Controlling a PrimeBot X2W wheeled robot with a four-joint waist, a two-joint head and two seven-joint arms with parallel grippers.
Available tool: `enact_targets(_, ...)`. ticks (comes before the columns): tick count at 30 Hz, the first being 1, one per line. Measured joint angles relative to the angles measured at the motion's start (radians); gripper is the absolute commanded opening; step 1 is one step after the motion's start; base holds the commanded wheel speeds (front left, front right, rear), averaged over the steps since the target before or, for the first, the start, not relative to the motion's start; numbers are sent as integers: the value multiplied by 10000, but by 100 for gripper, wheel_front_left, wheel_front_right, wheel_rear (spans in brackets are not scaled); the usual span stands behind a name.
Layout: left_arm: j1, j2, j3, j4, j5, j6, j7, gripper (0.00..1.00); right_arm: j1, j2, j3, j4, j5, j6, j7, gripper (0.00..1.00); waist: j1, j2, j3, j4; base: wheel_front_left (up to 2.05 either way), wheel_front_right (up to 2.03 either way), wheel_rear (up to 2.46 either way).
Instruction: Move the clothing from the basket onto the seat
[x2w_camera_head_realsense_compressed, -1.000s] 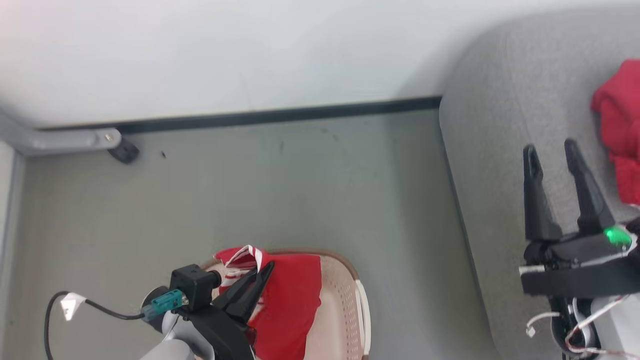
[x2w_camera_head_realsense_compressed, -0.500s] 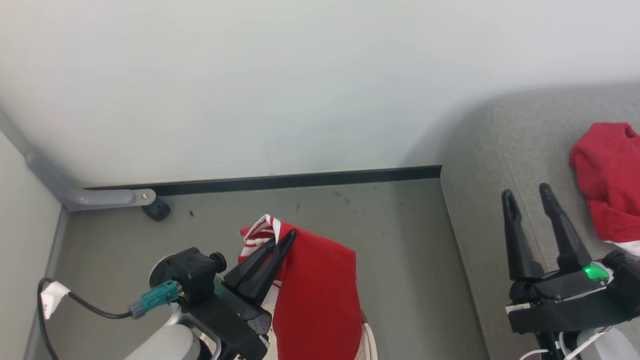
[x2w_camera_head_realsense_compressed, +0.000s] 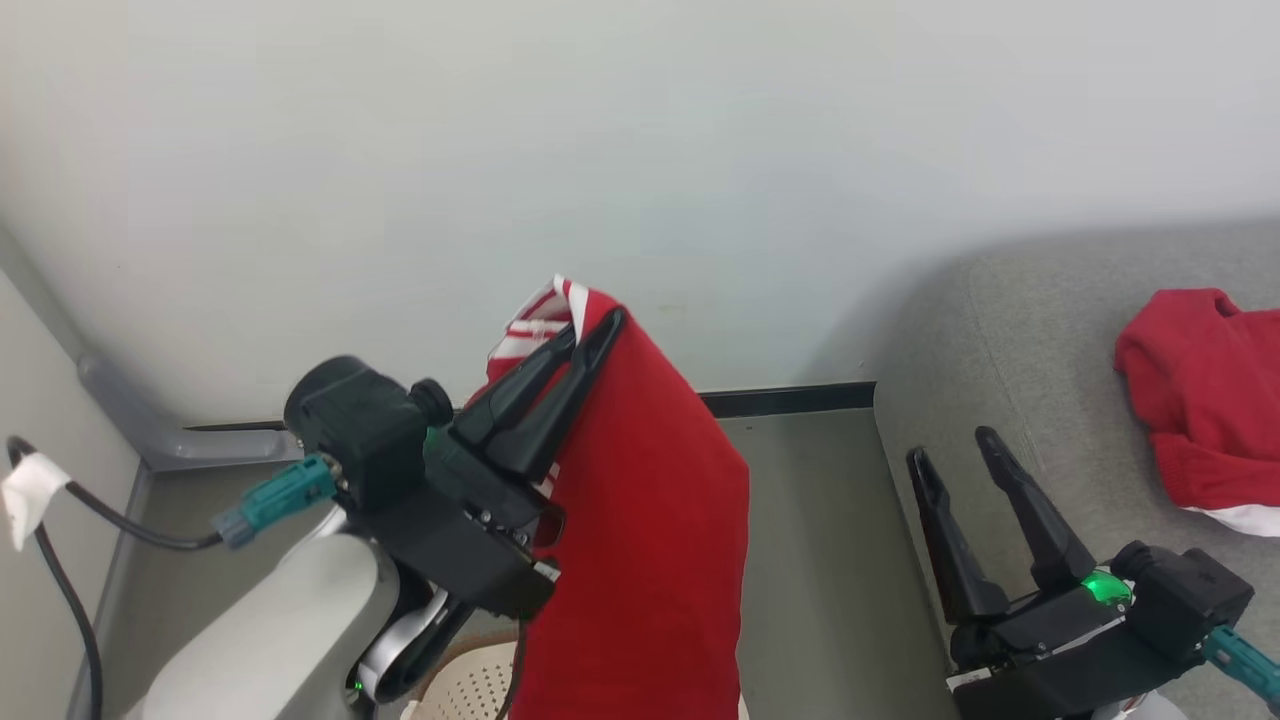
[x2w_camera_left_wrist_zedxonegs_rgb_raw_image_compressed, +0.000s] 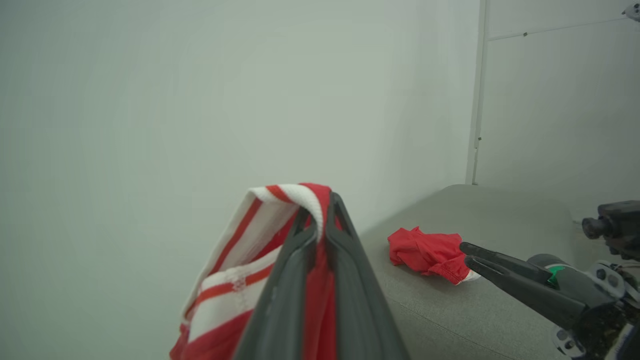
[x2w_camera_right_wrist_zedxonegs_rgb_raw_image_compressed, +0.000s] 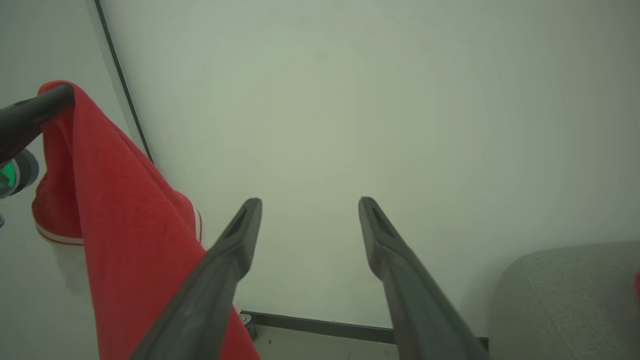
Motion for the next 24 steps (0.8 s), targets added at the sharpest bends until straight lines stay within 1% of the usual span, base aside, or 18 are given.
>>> enact_targets(5, -376, -73, 73, -35, -2, 81, 284, 0, -22, -240, 316, -48, 92, 0, 54, 100, 0, 1, 4, -55, 0, 0, 0)
enact_targets(10, -630, -161, 98, -29, -6, 94, 539, 0, -111, -637, 1131, -192, 318, 2, 221, 100, 0, 1, 41, -67, 0, 0, 0)
enact_targets(11, -630, -161, 98, -29, -6, 94, 539, 0, -111, -637, 1131, -192, 318, 2, 221, 100, 0, 1, 41, -67, 0, 0, 0)
enact_targets(15, -805, -263, 86, -15, -19, 109, 715, 0, -377, -790, 1873, -226, 451, 2, 320, 100, 1, 1, 83, -48, 0, 0, 0)
enact_targets(20, -970, -341, -25, -19, -21, 107, 905, 0, -957, -926, 2462, -153, 451, 2, 485, 100, 0, 2, 144, -3, 0, 0, 0)
enact_targets(24, -1007, -454, -107, -19, -50, 102, 1005, 0, -1271, -1014, 2592, -81, 451, 4, 493, 100, 0, 2, 191, 74, 0, 0, 0)
